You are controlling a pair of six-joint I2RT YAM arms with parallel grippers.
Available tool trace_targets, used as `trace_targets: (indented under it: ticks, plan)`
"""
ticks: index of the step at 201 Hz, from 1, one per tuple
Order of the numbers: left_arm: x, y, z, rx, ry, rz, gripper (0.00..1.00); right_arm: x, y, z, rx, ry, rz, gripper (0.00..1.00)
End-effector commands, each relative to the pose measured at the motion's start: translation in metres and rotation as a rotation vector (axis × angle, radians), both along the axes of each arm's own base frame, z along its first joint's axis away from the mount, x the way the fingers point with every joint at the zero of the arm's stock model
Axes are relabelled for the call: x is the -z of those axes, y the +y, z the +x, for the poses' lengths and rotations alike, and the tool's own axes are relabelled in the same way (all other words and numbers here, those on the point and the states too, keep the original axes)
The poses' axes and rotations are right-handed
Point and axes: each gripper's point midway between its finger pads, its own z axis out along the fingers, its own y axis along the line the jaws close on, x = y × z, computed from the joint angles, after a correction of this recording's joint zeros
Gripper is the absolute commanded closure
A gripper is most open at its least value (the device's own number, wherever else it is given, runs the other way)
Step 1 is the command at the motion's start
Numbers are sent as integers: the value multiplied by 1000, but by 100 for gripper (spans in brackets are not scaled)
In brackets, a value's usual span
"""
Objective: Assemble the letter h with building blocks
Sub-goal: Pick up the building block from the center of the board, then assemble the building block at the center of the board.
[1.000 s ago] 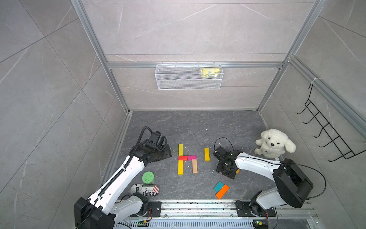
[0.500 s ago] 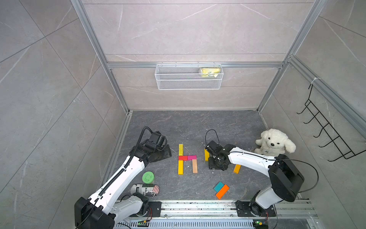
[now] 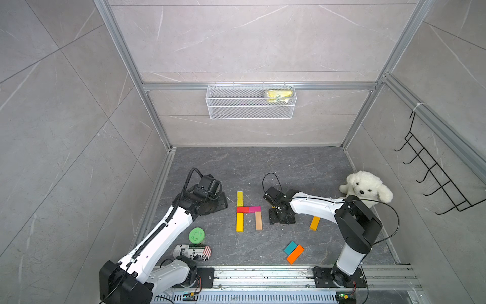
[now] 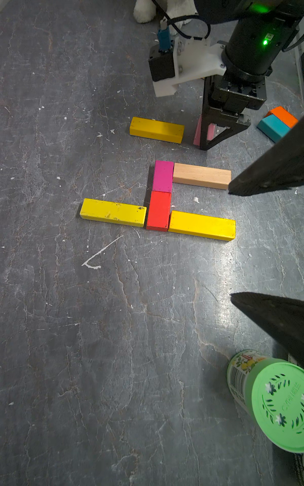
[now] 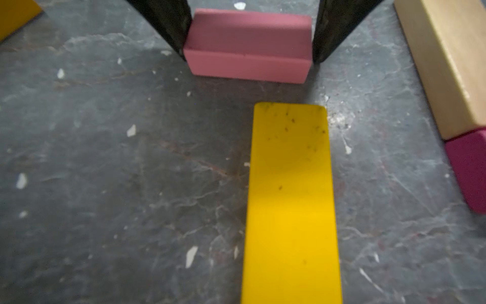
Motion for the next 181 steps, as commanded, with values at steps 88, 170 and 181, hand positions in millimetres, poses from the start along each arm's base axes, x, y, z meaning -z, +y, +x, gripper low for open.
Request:
trace_targets:
  ticks: [88,170,181]
  plan:
    - [-4,0,5,-16,-15,-10,37,-3,-2,12,-28,-25,-60,46]
    - [-1,0,4,-13,-9,-7,37,-1,-1,17,-5,-27,-82,46]
    - [0,0,4,-13,-5,-5,37,0,-3,17,4,-30,-86,46]
